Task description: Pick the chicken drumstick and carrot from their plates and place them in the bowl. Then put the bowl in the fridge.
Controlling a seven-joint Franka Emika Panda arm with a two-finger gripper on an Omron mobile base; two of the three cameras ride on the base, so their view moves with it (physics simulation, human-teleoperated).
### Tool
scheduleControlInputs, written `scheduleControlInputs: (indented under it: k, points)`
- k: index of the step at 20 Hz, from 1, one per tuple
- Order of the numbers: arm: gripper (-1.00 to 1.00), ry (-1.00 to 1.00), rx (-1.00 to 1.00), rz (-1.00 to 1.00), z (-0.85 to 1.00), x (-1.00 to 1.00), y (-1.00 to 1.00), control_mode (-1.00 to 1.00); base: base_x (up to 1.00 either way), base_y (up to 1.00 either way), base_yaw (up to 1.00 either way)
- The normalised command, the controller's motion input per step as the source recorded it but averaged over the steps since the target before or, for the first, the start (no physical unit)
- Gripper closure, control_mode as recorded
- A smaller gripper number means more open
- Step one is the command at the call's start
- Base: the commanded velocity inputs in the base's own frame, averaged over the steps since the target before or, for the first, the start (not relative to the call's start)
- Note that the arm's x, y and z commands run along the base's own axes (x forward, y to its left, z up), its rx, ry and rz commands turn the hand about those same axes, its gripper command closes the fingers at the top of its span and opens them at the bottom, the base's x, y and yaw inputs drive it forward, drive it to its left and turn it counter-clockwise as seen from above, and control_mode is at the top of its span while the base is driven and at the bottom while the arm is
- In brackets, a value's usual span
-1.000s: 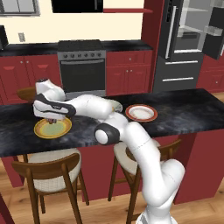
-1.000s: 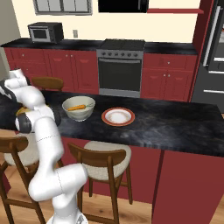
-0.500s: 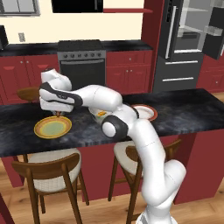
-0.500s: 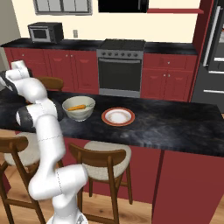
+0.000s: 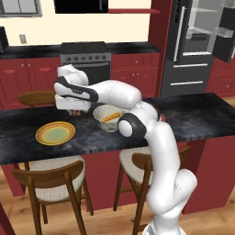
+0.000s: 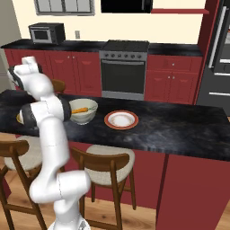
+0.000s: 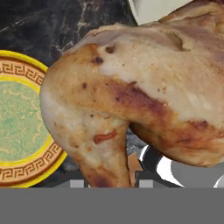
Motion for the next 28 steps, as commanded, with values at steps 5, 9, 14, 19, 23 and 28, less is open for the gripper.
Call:
scheduleControlInputs:
  k: [5,9,14,19,23,28]
  points:
    - [1.00,0.11,0.00,0.03,0.24,0.00,-0.67,-1.00,0.00,0.00,0.00]
    - [1.00,0.11,0.00,0.07,0.11,0.01,-0.70,-1.00,0.00,0.00,0.00]
    - [1.00,0.12,0.00,0.13,0.03,0.09,-0.65,-1.00,0.00,0.00,0.00]
    - [1.00,0.07,0.00,0.21,-0.01,0.15,-0.60,-1.00,0.00,0.00,0.00]
    - [1.00,0.02,0.04,0.22,0.00,0.22,-0.54,-1.00,0.00,0.00,0.00]
    - [1.00,-0.01,0.17,0.16,-0.11,0.24,-0.36,-1.00,0.00,0.00,0.00]
